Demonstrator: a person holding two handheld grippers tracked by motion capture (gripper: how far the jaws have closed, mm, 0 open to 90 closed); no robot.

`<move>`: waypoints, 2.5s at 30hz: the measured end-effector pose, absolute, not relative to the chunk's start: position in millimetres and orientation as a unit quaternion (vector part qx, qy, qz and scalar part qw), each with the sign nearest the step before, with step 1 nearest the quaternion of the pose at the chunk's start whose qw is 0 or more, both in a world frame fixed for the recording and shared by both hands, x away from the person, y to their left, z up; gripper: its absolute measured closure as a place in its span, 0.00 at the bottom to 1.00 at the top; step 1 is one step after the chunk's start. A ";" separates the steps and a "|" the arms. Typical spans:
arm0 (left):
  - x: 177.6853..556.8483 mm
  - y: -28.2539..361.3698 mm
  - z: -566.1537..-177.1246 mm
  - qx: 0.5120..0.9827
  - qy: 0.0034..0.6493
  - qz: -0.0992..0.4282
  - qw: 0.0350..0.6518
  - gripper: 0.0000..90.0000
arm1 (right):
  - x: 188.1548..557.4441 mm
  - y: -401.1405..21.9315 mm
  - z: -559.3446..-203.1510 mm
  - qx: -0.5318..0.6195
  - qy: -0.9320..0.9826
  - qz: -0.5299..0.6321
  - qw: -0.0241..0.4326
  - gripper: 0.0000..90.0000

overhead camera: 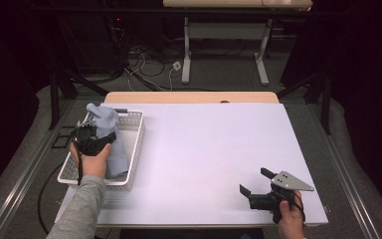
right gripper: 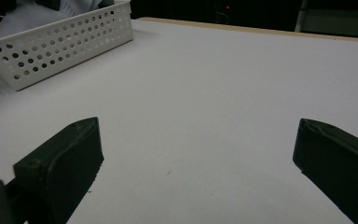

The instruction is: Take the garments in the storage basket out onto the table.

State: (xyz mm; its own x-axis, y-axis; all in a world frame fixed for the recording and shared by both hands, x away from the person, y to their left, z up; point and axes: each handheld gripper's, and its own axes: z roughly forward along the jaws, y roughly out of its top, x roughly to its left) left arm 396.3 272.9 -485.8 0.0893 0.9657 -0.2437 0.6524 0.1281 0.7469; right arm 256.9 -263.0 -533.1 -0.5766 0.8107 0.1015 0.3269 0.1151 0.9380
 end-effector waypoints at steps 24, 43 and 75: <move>377.0 276.1 -451.7 0.605 0.589 0.272 0.462 0.69 | 257.2 -262.6 -533.8 0.401 0.709 0.533 0.228 0.01; 353.6 272.1 -418.6 0.605 0.544 0.288 0.504 0.69 | 257.4 -262.4 -534.3 0.402 0.711 0.530 0.226 0.01; 321.4 208.5 -397.5 0.644 0.453 0.239 0.568 0.69 | 256.0 -263.1 -533.0 0.402 0.712 0.529 0.227 0.01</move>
